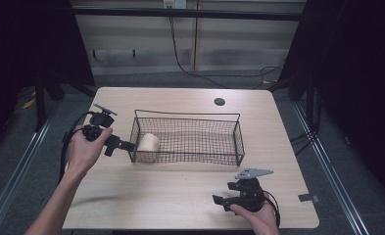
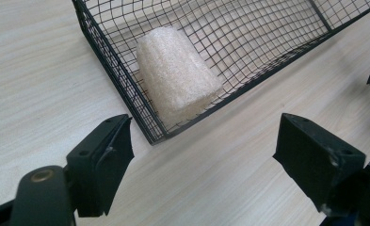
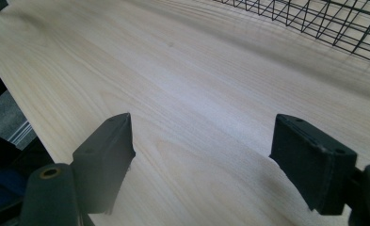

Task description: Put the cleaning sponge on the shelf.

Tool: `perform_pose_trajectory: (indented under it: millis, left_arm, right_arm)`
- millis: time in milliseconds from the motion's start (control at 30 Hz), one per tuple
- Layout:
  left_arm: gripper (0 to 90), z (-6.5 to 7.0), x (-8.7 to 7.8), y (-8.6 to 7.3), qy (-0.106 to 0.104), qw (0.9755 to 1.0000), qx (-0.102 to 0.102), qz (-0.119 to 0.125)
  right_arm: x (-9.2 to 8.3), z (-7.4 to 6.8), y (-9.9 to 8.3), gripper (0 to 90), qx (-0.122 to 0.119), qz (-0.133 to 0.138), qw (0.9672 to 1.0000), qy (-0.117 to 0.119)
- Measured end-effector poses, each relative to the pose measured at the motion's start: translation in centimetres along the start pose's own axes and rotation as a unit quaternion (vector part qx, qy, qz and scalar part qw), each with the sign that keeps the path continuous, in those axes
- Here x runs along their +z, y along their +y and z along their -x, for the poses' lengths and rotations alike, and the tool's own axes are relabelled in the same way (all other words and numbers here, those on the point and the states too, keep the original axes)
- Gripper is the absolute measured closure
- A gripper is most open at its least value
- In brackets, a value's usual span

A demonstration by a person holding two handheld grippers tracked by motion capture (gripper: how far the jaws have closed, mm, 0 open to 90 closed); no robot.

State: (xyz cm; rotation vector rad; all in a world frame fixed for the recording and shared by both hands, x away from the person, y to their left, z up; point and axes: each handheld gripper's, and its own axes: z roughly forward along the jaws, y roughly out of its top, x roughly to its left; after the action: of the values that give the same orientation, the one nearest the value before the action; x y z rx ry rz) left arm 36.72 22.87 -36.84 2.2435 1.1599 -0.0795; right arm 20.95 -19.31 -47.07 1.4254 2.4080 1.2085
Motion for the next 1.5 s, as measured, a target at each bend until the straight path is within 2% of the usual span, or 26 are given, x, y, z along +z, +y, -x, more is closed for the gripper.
perform_pose_trajectory:
  millis: [33, 67, 167, 233, 333, 467, 567, 767, 867, 1000, 1100, 1267, 1300, 1367, 1400, 1433, 1500]
  left_arm:
    - [19.2, 0.0, 0.0, -0.3, -0.007, 0.9999, -0.012, 0.002]
    - [19.1, 0.0, 0.0, -0.5, -0.010, 0.9998, -0.015, 0.001]
    - [19.2, 0.3, -0.2, -1.2, 0.004, 0.9999, -0.002, 0.015]
    - [19.2, 0.5, -0.2, -1.8, 0.004, 0.9997, -0.002, 0.026]
    - [19.1, 0.5, -0.1, -2.9, 0.013, 0.9997, 0.015, 0.016]
    - [19.2, 0.6, -0.1, -4.2, 0.015, 0.9996, 0.019, 0.010]
    - [19.2, 0.5, -0.2, -5.3, 0.016, 0.9996, 0.008, 0.021]
    - [19.2, 0.5, -0.3, -7.1, 0.026, 0.9990, 0.006, 0.036]
    - [19.2, 0.6, -0.1, -8.2, 0.042, 0.9982, 0.002, 0.044]
    - [19.1, 0.9, 0.1, -9.7, 0.039, 0.9983, 0.002, 0.042]
    - [19.2, 1.2, 0.0, -10.9, 0.051, 0.9972, 0.001, 0.055]
    - [19.9, 1.7, 0.9, -13.0, 0.042, 0.9966, -0.010, 0.071]
    - [21.5, 1.8, 1.1, -13.4, 0.048, 0.9960, -0.013, 0.075]
    - [21.7, 1.9, 1.4, -13.9, 0.028, 0.9970, -0.013, 0.070]
    - [21.7, 1.8, 1.5, -14.1, 0.018, 0.9961, -0.021, 0.084]
    - [21.7, 1.8, 1.5, -14.3, 0.017, 0.9949, -0.029, 0.095]
    - [21.7, 1.9, 1.8, -14.6, 0.025, 0.9950, -0.016, 0.096]
  right_arm:
    - [0.0, 0.0, 0.0, 21.3, 0.000, 0.001, 1.0000, 0.000]
    - [0.0, 0.0, 0.0, 21.3, 0.002, 0.001, 1.0000, -0.002]
    - [0.0, 0.0, 0.0, 21.3, 0.001, -0.001, 1.0000, -0.001]
    - [0.0, 0.0, 0.0, 21.3, -0.001, 0.000, 1.0000, 0.000]
    - [0.0, 0.0, 0.0, 21.4, 0.002, 0.000, 1.0000, -0.002]
    - [0.0, 0.0, 0.0, 21.3, 0.001, 0.000, 1.0000, -0.001]
    - [0.0, 0.0, 0.0, 21.3, 0.001, 0.000, 1.0000, -0.002]
    - [0.0, 0.0, 0.0, 21.4, 0.002, -0.001, 1.0000, -0.003]
    - [0.0, 0.1, 0.0, 21.3, 0.002, 0.000, 1.0000, -0.004]
    - [0.0, 0.1, -0.1, 21.3, 0.006, 0.009, 0.9999, -0.005]
    - [0.0, 0.1, -0.1, 21.3, 0.006, 0.008, 0.9999, -0.005]
    - [0.1, 0.1, -0.1, 21.3, 0.007, 0.007, 0.9999, -0.007]
    - [0.1, 0.1, -0.2, 21.4, 0.009, 0.009, 0.9999, -0.009]
    - [0.2, 0.2, -0.2, 21.5, 0.016, 0.012, 0.9997, -0.014]
    - [0.2, 0.2, -0.3, 21.6, 0.016, 0.011, 0.9997, -0.014]
    - [0.3, 0.3, -0.3, 21.8, 0.019, 0.011, 0.9996, -0.018]
    - [0.5, 0.4, -0.4, 22.2, 0.023, 0.005, 0.9994, -0.027]
